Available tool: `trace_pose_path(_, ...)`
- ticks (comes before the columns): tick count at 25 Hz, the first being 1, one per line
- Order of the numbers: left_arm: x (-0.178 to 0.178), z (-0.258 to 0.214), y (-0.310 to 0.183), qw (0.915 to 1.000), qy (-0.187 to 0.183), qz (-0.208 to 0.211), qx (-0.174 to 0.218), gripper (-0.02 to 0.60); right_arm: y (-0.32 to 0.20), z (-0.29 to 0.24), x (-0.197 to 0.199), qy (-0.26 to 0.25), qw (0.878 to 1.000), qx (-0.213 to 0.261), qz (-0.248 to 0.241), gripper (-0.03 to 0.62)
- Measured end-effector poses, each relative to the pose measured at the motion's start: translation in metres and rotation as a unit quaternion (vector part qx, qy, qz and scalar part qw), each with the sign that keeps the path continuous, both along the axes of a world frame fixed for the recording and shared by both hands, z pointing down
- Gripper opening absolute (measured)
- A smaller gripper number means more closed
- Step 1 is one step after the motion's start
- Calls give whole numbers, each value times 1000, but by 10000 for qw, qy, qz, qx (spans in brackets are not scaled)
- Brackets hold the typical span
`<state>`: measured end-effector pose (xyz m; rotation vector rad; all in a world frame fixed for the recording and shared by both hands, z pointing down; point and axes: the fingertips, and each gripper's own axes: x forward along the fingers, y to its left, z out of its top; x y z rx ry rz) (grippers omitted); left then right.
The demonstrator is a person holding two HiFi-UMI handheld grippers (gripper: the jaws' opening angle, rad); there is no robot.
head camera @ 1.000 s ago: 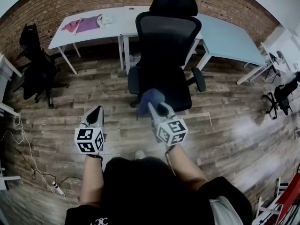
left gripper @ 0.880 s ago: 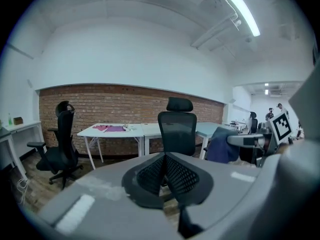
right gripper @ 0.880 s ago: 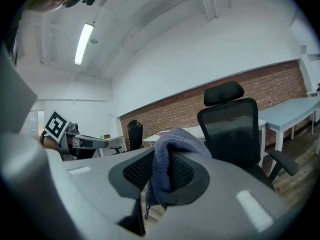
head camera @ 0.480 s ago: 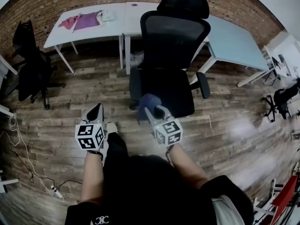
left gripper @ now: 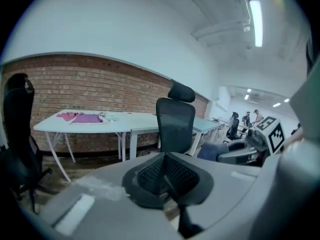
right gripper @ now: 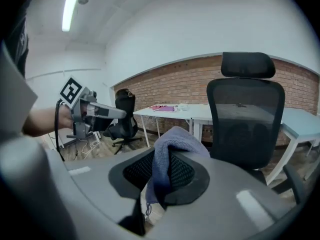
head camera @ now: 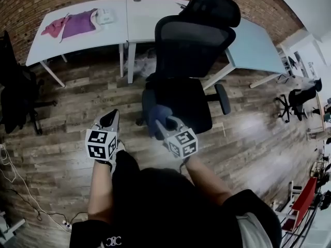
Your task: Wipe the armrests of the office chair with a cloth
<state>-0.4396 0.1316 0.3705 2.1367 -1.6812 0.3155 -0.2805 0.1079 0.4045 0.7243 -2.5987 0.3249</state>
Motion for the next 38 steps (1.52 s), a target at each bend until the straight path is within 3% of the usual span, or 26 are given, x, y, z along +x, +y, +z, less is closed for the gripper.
trace_pose_path(2,-14,2,-14,9997,189,144,35,6,-7,12,-17,203,9998,-73,-50,71)
trace_pose_path(7,-49,19,-45,9985,92,537,-85,6,-33,61,-48,940,9951,-299,-76,71)
trace_pose_path(9,-59,30,-55,9972,281,685,-125,6,-44,87,-54,1336,9903,-373,-82,71)
trace_pose_path(14,-62,41,-68,9894,486,1363,64,5,-52,140,-61,1872,9790,-805,-21,71)
trace_pose_path(19,-52,58,-68,9849,498,1655,-34,6,-31,172,-48,2175,9670,-1325,112,71)
trace_pose_path(28,-42,97,-68,9845,438,1647,-415,6,15,211,-15,2745,9426,-1899,-68,70)
trace_pose_path(38,-32,106,-60,9839,569,1575,-620,6,-6,239,-44,3413,9235,-1334,-1136,70)
